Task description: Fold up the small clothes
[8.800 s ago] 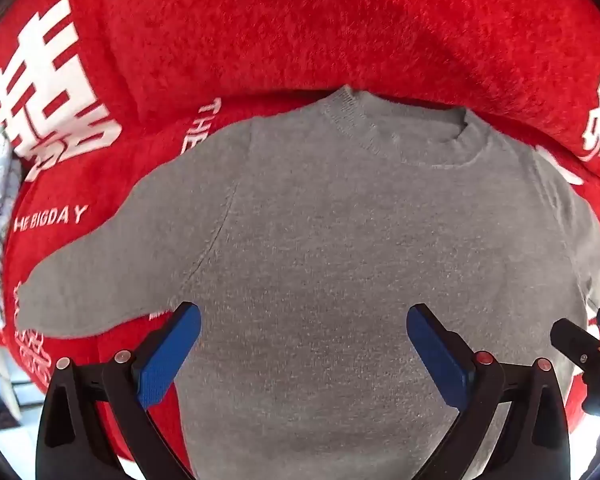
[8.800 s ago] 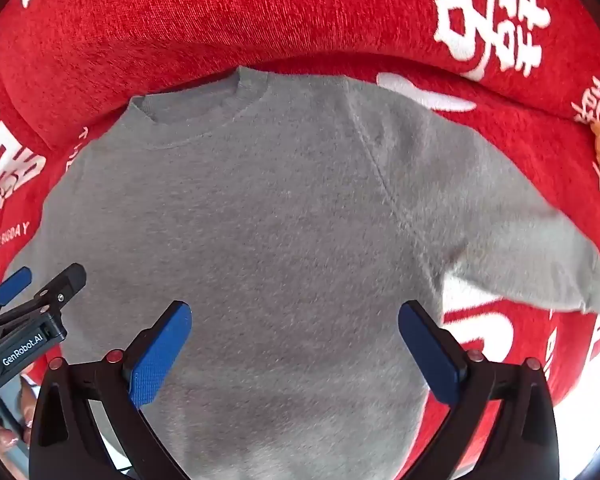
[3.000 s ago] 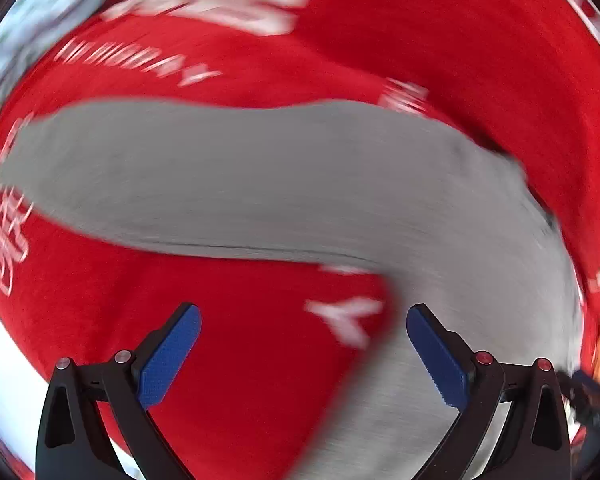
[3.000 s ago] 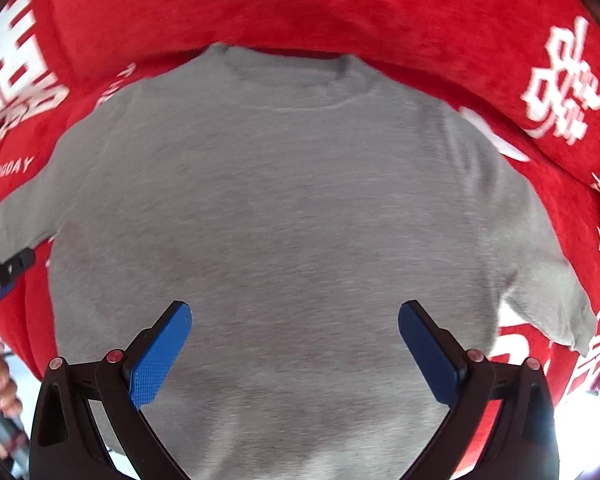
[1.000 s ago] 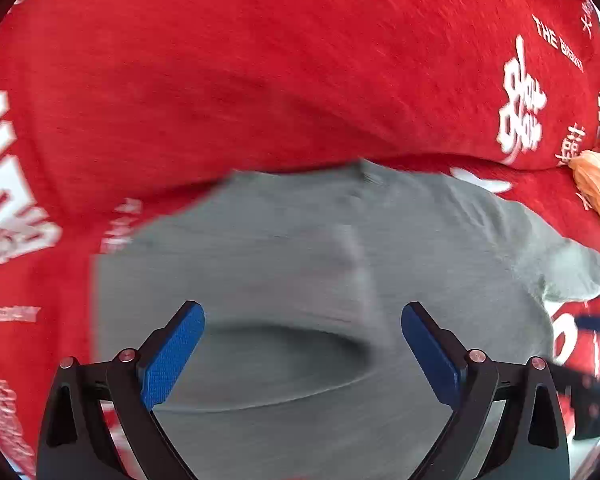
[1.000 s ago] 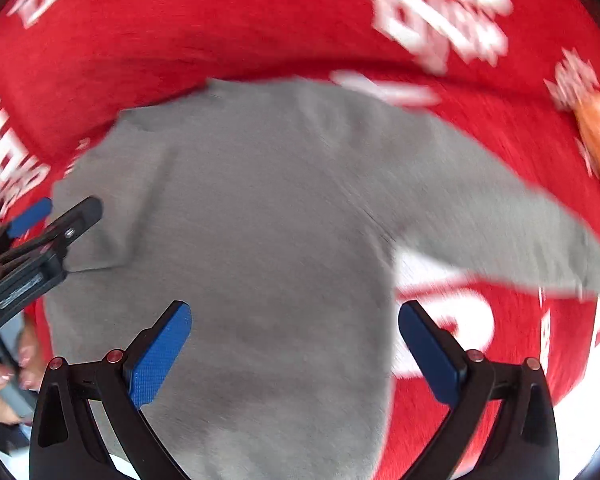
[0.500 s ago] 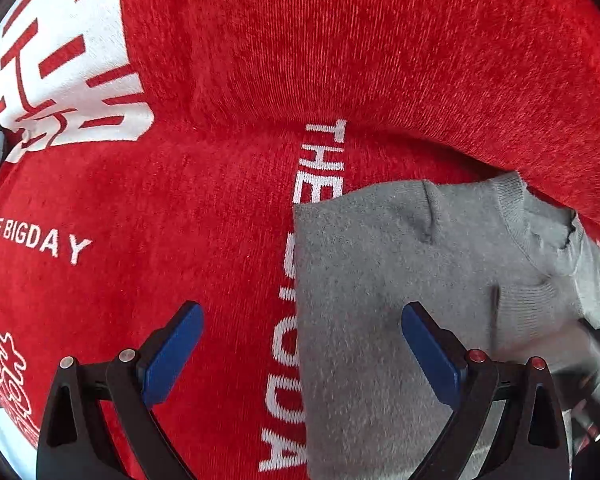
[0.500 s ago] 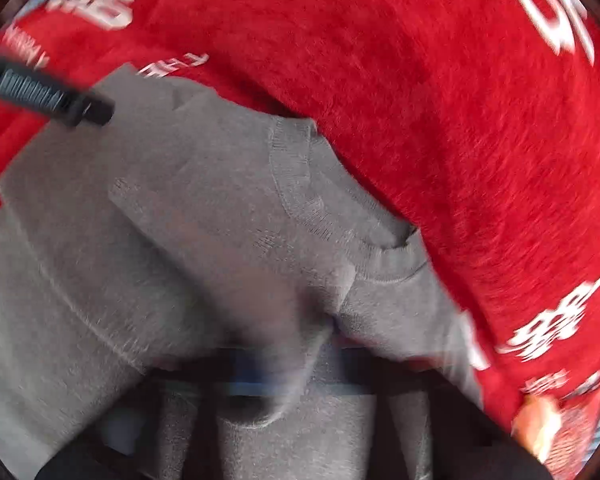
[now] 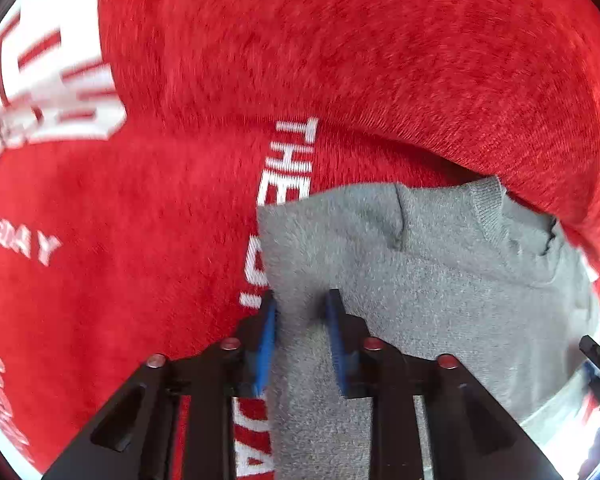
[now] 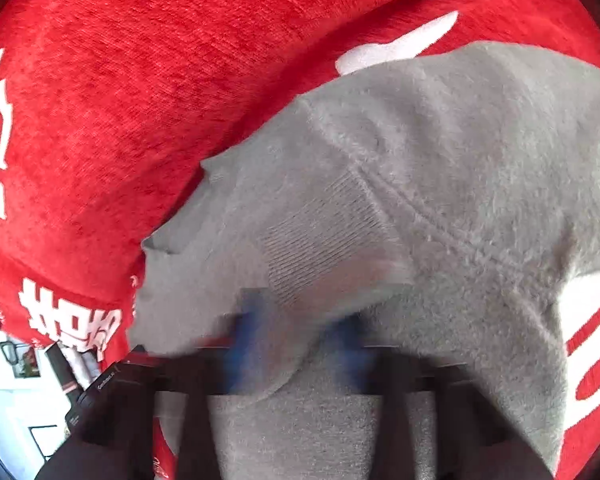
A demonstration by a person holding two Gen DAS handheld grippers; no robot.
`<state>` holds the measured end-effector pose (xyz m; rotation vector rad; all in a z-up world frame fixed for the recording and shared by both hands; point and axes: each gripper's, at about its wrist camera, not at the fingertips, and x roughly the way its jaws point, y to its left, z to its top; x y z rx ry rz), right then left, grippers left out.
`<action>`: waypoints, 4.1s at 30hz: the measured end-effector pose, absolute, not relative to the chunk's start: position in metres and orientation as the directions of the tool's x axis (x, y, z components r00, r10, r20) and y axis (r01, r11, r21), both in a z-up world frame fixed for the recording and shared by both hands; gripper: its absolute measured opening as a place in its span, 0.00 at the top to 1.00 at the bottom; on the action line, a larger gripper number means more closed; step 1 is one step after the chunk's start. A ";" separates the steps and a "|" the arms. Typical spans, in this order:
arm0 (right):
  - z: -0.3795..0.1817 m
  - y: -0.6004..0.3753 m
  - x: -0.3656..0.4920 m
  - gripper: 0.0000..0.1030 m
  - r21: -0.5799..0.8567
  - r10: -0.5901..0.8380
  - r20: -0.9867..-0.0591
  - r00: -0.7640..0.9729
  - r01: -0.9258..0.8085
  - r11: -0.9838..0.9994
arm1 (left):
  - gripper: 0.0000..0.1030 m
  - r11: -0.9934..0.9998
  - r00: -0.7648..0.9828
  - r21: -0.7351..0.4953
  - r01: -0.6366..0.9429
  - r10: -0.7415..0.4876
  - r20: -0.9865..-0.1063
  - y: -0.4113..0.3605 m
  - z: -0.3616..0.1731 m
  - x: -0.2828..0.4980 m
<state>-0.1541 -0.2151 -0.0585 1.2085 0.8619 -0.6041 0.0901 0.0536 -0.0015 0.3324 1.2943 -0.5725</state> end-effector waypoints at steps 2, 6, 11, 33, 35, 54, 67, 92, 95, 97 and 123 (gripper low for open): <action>-0.040 -0.215 -0.140 0.93 0.504 0.002 -0.838 0.545 0.774 0.384 | 0.87 0.812 0.181 -0.065 0.580 -0.206 -0.962 0.051 0.003 0.089; -0.047 -0.226 -0.143 0.93 0.433 -0.009 -0.878 0.479 0.801 0.413 | 0.87 0.833 0.182 -0.051 0.551 -0.181 -0.966 0.057 0.000 0.098; -0.059 -0.222 -0.177 0.91 0.377 0.005 -0.916 0.401 0.857 0.352 | 0.87 0.844 0.222 -0.001 0.536 -0.142 -0.965 0.065 0.016 0.089; -0.029 -0.183 -0.234 0.40 0.370 0.099 -0.927 0.361 0.848 0.380 | 0.01 0.774 0.250 0.067 0.630 -0.121 -0.961 0.045 0.052 -0.021; -0.030 -0.178 -0.237 0.34 0.381 0.114 -0.924 0.366 0.843 0.380 | 0.01 0.771 0.227 0.057 0.635 -0.115 -0.967 0.041 0.048 -0.024; -0.043 -0.202 -0.316 0.31 0.448 0.115 -0.894 0.433 0.867 0.217 | 0.01 0.655 0.111 0.056 0.753 -0.044 -0.993 -0.037 0.021 -0.103; -0.057 -0.265 -0.439 0.27 0.561 -0.072 -0.827 0.557 0.814 -0.151 | 0.01 0.575 0.040 0.022 0.818 -0.019 -0.999 -0.081 0.006 -0.161; -0.096 -0.346 -0.505 0.24 0.693 -0.281 -0.709 0.647 0.564 -0.449 | 0.01 0.533 0.030 0.020 0.846 -0.010 -1.000 -0.154 0.000 -0.232; -0.095 -0.353 -0.503 0.24 0.716 -0.299 -0.685 0.665 0.539 -0.443 | 0.01 0.533 0.032 0.022 0.846 -0.011 -0.999 -0.160 0.001 -0.232; -0.094 -0.356 -0.500 0.24 0.730 -0.296 -0.669 0.682 0.526 -0.437 | 0.01 0.532 0.033 0.021 0.847 -0.012 -0.999 -0.161 0.001 -0.232; 0.040 -0.328 -0.264 0.92 0.873 0.069 -0.464 0.883 0.443 0.205 | 0.01 0.613 0.059 0.002 0.790 -0.073 -0.996 -0.100 0.026 -0.168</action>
